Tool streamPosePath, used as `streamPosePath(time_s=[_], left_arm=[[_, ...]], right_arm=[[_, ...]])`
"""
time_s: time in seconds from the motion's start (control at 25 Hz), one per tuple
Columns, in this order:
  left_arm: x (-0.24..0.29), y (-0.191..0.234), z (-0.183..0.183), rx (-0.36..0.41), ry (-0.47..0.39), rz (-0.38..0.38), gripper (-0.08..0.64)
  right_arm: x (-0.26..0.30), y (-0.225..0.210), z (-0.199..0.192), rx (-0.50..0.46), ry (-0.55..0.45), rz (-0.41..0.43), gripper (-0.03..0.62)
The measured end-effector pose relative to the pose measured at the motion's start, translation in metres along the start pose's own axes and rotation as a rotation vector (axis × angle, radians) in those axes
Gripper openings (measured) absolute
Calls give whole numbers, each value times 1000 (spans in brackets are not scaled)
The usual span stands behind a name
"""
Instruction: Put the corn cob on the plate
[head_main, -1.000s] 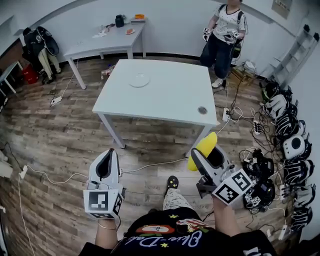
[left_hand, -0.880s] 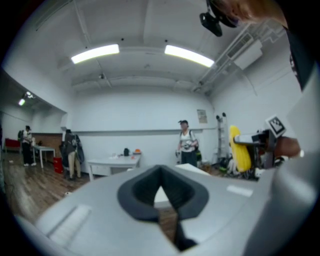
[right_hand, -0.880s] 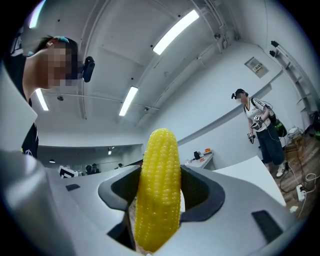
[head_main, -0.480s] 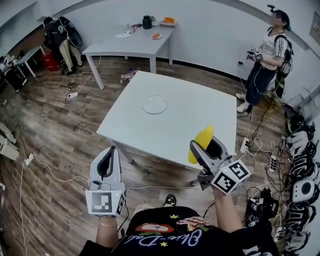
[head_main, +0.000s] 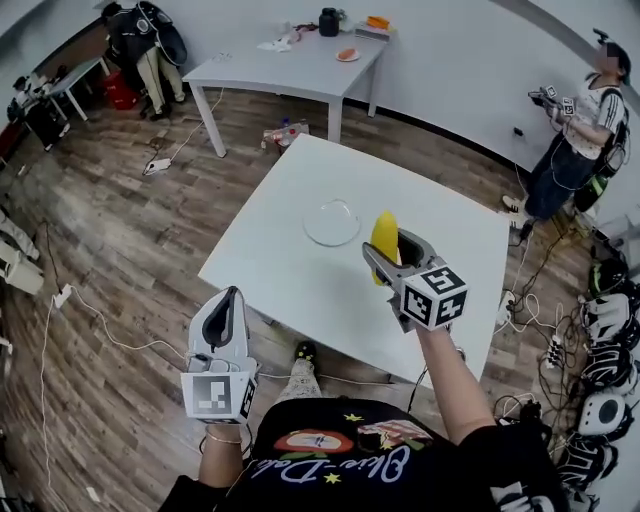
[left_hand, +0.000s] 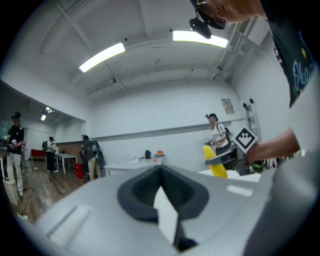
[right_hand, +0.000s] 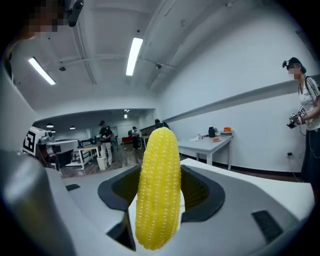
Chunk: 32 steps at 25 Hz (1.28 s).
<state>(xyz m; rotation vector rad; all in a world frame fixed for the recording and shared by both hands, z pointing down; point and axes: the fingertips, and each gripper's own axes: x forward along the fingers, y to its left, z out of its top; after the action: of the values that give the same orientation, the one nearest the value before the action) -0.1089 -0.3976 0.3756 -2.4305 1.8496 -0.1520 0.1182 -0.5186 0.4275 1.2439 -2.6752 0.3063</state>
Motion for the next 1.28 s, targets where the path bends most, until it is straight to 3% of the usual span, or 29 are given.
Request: streamPosePath(time_s=[0.2, 0.4, 0.6, 0.88, 1.08, 1.2, 1.28], left_arm=[[72, 24, 4, -5, -17, -44, -12], [119, 66, -21, -47, 80, 6, -12], [136, 86, -31, -49, 85, 19, -12], [139, 117, -56, -121, 147, 67, -12], [137, 130, -60, -135, 168, 103, -12], [137, 130, -59, -135, 166, 99, -12], [135, 129, -57, -114, 164, 92, -12]], right_arm=[[87, -30, -25, -39, 235, 61, 256], [153, -59, -63, -98, 485, 85, 255], [200, -67, -92, -186, 681, 154, 254], [239, -66, -133, -242, 874, 230, 255], [243, -65, -140, -242, 877, 254, 255], [246, -61, -135, -214, 772, 301, 255], [244, -64, -122, -163, 653, 278, 255]])
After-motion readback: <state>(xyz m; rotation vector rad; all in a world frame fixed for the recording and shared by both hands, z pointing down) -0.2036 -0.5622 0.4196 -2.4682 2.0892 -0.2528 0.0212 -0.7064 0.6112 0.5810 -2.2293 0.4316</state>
